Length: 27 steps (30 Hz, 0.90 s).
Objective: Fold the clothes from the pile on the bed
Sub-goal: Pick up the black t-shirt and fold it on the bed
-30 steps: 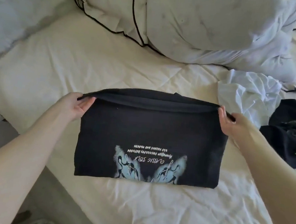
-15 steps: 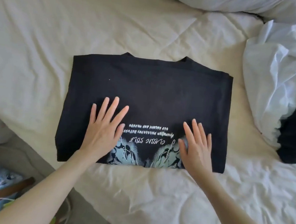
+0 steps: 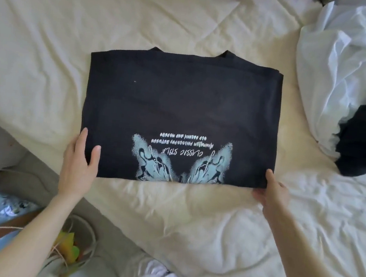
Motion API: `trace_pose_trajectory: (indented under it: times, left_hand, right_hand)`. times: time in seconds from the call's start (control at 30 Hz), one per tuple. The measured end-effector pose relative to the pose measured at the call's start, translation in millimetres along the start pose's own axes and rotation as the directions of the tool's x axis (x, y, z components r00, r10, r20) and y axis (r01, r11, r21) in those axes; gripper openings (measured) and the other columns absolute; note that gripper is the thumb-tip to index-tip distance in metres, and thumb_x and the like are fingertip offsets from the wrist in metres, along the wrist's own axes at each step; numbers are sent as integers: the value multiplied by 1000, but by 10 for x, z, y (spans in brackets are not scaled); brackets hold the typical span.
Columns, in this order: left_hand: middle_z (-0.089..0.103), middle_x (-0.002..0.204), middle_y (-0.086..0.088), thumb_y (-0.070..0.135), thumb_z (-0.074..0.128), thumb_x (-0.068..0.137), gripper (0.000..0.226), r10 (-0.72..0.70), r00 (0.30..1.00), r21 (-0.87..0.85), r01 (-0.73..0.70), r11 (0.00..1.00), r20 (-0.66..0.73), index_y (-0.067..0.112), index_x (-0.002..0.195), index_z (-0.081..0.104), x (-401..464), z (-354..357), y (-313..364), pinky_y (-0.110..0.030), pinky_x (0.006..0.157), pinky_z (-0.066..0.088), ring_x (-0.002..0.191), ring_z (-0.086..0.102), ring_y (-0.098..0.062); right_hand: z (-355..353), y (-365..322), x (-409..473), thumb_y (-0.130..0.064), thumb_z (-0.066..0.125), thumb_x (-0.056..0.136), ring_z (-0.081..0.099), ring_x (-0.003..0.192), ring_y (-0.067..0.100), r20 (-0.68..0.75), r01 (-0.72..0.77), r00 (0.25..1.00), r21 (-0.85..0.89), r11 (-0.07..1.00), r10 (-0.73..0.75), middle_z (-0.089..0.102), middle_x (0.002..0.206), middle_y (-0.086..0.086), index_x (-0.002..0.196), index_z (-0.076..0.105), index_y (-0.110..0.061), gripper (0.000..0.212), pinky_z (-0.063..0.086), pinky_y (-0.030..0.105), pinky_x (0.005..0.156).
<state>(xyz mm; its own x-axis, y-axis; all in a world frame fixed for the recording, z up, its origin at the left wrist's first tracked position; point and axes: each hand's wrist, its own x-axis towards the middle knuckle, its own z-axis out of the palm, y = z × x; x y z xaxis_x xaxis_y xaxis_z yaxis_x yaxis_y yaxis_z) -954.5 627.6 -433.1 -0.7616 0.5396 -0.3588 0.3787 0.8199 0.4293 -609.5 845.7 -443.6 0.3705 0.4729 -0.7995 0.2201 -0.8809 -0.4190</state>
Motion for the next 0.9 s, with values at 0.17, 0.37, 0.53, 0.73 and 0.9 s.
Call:
trace_pose_trajectory:
  times: [0.17,0.37,0.53,0.73,0.9]
  left_hand:
    - [59,96,-11,42,54,92,43,-561,697,-714,656,245,447,2,108,53,-299,124,-62,-28,68,52,80,59,-21]
    - [62,107,-1,28,47,98,15,-452,738,-825,565,10,500,19,106,57,-378,91,-122,-25,77,47,95,59,-14]
    - [62,109,-3,16,48,99,11,-479,779,-869,490,65,404,17,106,56,-350,-28,12,-29,77,51,97,62,-15]
    - [59,118,-9,17,49,98,24,-494,770,-890,456,-15,403,11,121,50,-432,26,182,-32,86,49,97,62,-17]
    - [60,119,-12,10,50,96,13,-612,737,-919,391,40,287,10,108,56,-542,-50,366,-37,98,48,107,60,-23]
  right_hand:
    - [-114,-62,33,-16,54,94,60,100,20,253,-390,916,375,841,312,60,105,3,89,52,-7,11,47,29,91]
    - [-261,-17,-22,-21,55,95,60,84,10,214,-328,940,346,879,267,61,91,-3,88,55,-12,11,47,22,64]
    - [-233,-64,-70,-16,55,94,60,85,14,101,-193,979,161,968,178,60,111,5,98,56,-10,7,44,28,81]
    - [119,223,-511,-11,61,87,44,125,38,169,650,606,-668,361,-778,49,135,21,128,52,-2,44,35,46,101]
    - [563,598,-786,-27,50,96,16,145,29,795,831,345,-506,-232,-498,22,156,8,145,35,-19,52,11,51,115]
